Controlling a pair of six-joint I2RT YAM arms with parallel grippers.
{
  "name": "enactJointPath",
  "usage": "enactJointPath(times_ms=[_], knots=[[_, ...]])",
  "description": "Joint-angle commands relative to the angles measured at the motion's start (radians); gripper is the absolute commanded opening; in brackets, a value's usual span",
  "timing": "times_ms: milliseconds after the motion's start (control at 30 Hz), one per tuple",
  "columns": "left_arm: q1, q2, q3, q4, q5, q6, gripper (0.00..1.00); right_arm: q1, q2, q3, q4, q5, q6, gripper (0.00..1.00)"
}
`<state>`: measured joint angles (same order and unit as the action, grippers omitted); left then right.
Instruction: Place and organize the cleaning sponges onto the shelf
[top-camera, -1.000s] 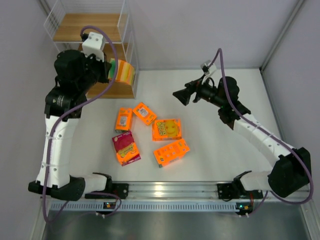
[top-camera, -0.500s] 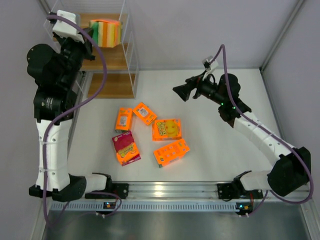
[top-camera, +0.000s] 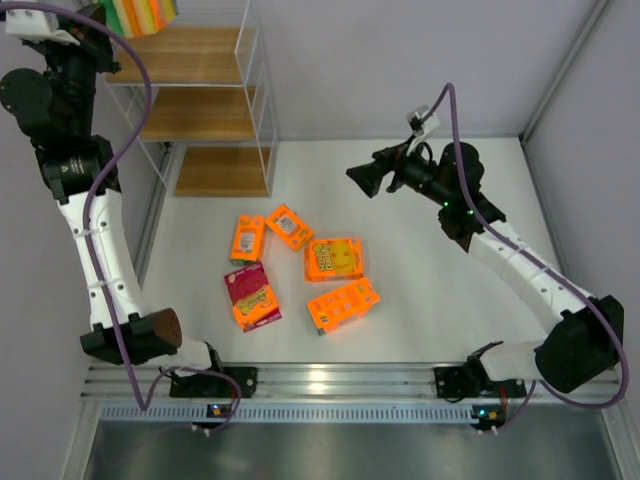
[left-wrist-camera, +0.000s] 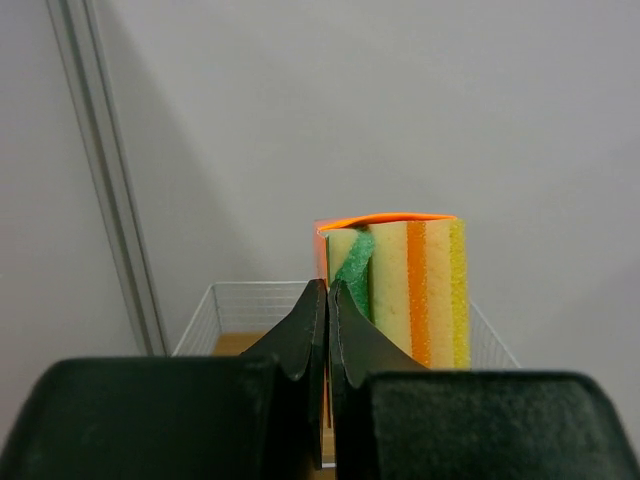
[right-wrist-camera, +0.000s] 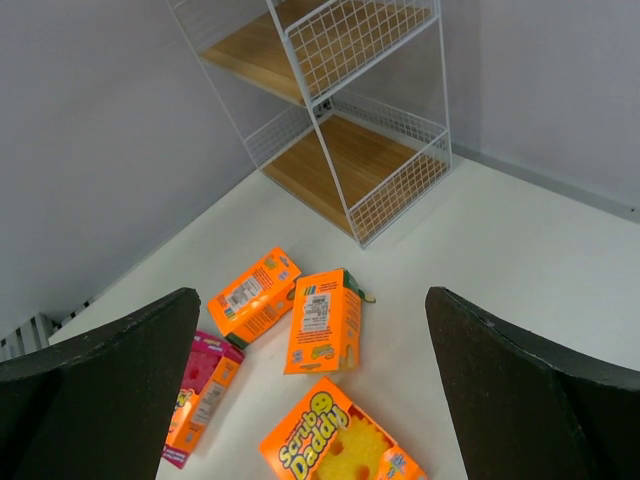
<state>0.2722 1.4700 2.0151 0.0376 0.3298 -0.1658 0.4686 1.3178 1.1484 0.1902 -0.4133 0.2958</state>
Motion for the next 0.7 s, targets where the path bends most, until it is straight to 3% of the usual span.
enactJointPath(times_ms=[0,133,300,467,667], knots=[[0.073,0.012,-0.050,0.194,0.158,-0.094,0.00,0.010,-0.005,0.060,-0.018,0.016,-0.023,1.00],[0.085,0.027,-0.127,0.266,0.147,-0.049,0.00,0.008,0.000,0.060,-0.043,0.025,-0.052,0.99],[0.108,0.078,-0.242,0.550,0.103,-0.070,0.00,0.008,0.046,0.091,-0.104,0.030,-0.098,0.99],[0.117,0.131,-0.226,0.551,0.080,-0.052,0.00,0.008,0.081,0.097,-0.107,0.044,-0.103,1.00],[0.117,0.112,-0.349,0.551,0.098,-0.067,0.00,0.007,0.113,0.097,-0.110,0.077,-0.129,1.00]])
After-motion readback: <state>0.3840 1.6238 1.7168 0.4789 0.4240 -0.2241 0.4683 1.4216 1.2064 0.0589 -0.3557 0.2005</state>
